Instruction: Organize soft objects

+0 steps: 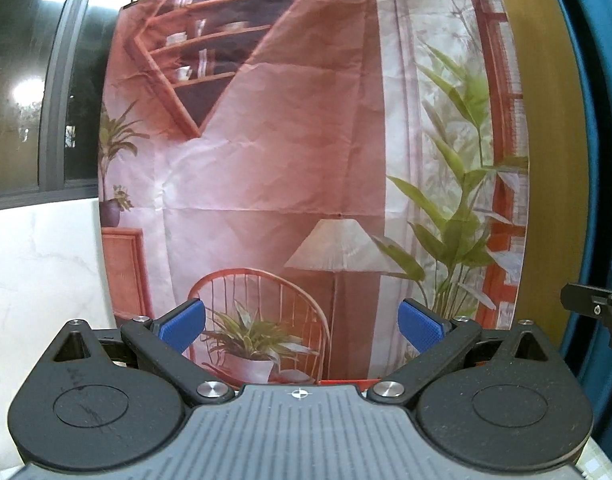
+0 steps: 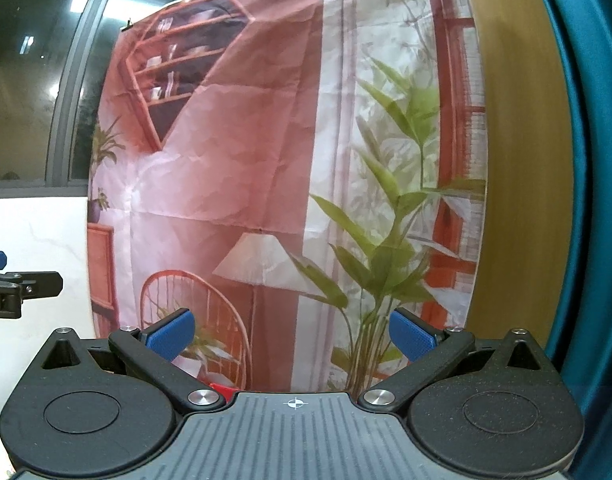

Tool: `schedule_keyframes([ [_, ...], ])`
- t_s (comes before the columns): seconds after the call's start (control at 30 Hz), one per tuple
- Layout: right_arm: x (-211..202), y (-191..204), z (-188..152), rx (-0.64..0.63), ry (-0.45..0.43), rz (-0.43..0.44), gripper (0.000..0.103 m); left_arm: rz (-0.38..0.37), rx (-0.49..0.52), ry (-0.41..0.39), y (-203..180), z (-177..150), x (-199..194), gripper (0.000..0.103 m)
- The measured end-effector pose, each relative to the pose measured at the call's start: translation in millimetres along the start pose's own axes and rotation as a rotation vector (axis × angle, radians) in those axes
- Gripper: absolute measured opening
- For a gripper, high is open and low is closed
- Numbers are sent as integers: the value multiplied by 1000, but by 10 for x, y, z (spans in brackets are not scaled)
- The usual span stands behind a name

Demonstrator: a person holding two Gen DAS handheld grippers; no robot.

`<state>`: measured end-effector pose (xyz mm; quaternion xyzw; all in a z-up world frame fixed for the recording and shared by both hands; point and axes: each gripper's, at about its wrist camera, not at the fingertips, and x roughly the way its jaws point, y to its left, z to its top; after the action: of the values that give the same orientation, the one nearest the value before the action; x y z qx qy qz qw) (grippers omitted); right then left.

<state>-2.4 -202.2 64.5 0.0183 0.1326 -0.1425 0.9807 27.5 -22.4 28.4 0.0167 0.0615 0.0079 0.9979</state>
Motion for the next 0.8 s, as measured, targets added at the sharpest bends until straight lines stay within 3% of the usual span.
schedule_keyframes([
  [0.8, 5, -43, 6, 41, 5, -17, 103, -16, -2, 17, -9, -48, 13, 103],
])
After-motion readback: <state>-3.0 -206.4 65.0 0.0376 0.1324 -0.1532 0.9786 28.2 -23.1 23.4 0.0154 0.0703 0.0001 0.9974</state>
